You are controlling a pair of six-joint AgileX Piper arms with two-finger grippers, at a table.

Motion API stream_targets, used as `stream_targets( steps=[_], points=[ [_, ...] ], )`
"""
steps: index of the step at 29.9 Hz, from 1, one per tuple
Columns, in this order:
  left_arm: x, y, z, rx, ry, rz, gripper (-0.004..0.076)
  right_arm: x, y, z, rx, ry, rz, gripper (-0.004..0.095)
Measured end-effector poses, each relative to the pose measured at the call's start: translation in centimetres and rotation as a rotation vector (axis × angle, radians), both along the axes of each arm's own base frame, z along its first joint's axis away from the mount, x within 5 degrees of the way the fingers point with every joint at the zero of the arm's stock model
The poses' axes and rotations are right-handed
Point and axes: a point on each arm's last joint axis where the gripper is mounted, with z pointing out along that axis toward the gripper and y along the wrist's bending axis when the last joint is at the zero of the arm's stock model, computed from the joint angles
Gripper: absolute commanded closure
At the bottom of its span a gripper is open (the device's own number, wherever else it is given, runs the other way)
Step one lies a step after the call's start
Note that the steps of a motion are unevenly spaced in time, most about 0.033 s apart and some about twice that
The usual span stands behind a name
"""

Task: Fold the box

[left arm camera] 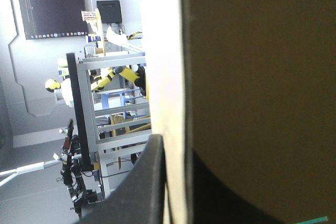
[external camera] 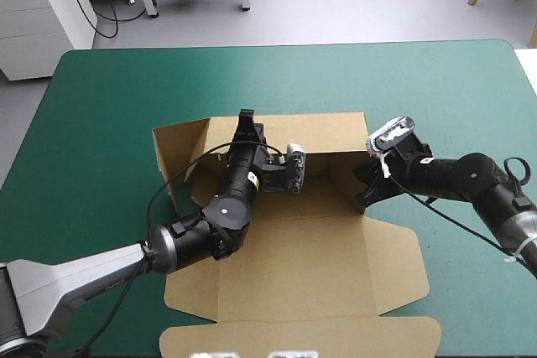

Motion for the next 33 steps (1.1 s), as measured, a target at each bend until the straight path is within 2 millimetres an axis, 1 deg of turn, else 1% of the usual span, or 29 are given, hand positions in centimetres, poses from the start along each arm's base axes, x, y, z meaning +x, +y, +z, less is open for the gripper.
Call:
stream_targets(
  steps=[3, 5, 6, 8, 11, 13, 14, 16, 17, 20, 25, 30, 33],
  points=[
    [0.1, 0.1, 0.0, 0.001, 0.0, 0.009, 0.0708, 0.1, 0.0, 0.0, 0.001, -0.006, -0.011, 0.0927],
    [0.1, 0.1, 0.0, -0.001, 0.001, 0.01, 0.0653, 0.1, -0.1, 0.1, 0.002, -0.009, -0.014, 0.0927],
    [0.0, 0.1, 0.0, -0.001, 0.003, 0.011, 0.0609, 0.1, -0.1, 0.1, 0.001, -0.009, -0.015, 0.0927],
    [0.0, 0.1, -0.1, -0.005, 0.009, 0.01, 0.0496, 0.1, -0.1, 0.1, 0.005, -0.009, -0.019, 0.0927],
    [0.0, 0.1, -0.2, -0.019, 0.029, 0.016, 0.0284, 0.2, -0.1, 0.1, 0.005, -0.01, -0.021, 0.0927],
    [-0.1, 0.1, -0.4, -0.032, 0.049, 0.022, 0.0165, 0.2, -0.1, 0.1, 0.005, -0.011, -0.022, 0.0927],
    [-0.1, 0.0, -0.5, -0.043, 0.06, 0.027, 0.0113, 0.2, -0.1, 0.1, 0.005, -0.011, -0.022, 0.0927],
    [-0.1, -0.1, -0.7, -0.064, 0.08, 0.037, 0.005, 0.2, -0.1, 0.1, 0.006, -0.011, -0.023, 0.0927],
    [-0.1, -0.2, -0.8, -0.075, 0.086, 0.04, 0.0036, 0.2, -0.1, 0.1, 0.007, -0.011, -0.023, 0.0927],
    [-0.7, -0.7, -0.9, -0.084, 0.095, 0.039, 0.0037, 0.2, 0.0, 0.0, 0.013, -0.004, -0.019, 0.0927],
    [-2.8, -2.3, -0.8, -0.051, 0.044, -0.004, 0.0037, 0.1, 0.4, -0.1, 0.029, 0.012, -0.006, 0.0927],
    [-6.2, -4.2, -0.3, -0.024, -0.009, -0.073, 0.0037, -0.1, 0.7, -0.1, 0.035, 0.024, 0.02, 0.0927],
    [-8.5, -4.9, 0.3, -0.03, -0.027, -0.12, 0.0037, -0.2, 0.7, -0.1, 0.033, 0.023, 0.024, 0.0927]
  ],
)
